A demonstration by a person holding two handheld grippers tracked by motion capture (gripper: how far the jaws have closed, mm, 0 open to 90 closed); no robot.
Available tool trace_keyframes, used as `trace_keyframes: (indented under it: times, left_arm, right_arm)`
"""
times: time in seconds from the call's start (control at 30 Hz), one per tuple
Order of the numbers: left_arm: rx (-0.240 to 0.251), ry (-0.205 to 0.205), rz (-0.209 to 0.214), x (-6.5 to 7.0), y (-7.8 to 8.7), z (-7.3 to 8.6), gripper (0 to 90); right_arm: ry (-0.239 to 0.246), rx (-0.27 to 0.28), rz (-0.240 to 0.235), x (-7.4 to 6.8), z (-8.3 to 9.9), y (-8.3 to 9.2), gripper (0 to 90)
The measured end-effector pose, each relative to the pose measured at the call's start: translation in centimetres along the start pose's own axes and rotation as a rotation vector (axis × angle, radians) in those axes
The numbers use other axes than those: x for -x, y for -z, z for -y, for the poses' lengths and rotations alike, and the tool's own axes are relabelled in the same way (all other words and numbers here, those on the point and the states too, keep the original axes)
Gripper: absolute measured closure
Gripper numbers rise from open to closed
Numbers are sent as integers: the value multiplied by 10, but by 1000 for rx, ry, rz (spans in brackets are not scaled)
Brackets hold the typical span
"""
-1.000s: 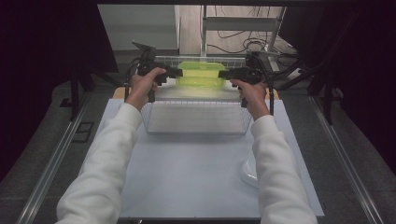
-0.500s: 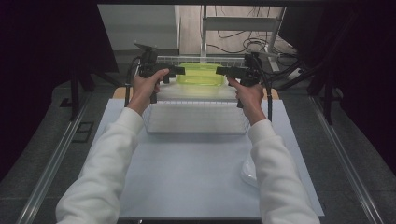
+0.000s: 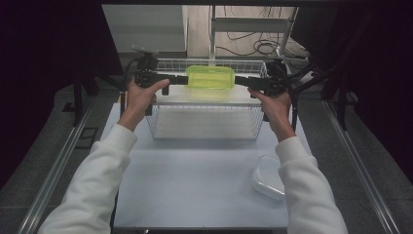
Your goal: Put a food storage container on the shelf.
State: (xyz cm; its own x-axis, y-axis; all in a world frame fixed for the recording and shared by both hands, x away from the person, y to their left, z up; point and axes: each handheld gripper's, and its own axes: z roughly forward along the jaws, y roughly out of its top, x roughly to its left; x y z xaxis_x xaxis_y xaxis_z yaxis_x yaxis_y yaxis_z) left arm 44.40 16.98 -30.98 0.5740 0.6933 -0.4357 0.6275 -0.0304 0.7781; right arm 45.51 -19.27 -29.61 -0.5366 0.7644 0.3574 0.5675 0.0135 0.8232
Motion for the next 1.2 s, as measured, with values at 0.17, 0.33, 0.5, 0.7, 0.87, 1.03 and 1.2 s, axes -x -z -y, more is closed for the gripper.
trace_keyframes:
  times: [0.17,0.33,0.5,0.7,0.87,1.03,1.2]
  left_arm:
    - [4,-33,22,8,16,22,277]
    - [-3,-52,47,14,24,47,277]
    - [-29,-94,33,19,30,77,277]
    - [-46,-112,35,25,36,112,278]
    - [-89,-118,13,23,32,142,280]
    - [-110,-114,-9,20,31,169,281]
    - [-134,-99,0,18,23,180,281]
  right_arm:
    - [67,-22,-13,-6,11,22,335]
    - [103,-56,-12,-3,34,36,331]
    - [136,-90,-27,1,60,45,330]
    - [212,-130,-49,-6,95,55,322]
    - [229,-148,-62,-7,125,61,322]
    - [222,-184,-66,-5,147,60,322]
    - [236,-218,-62,-1,161,56,322]
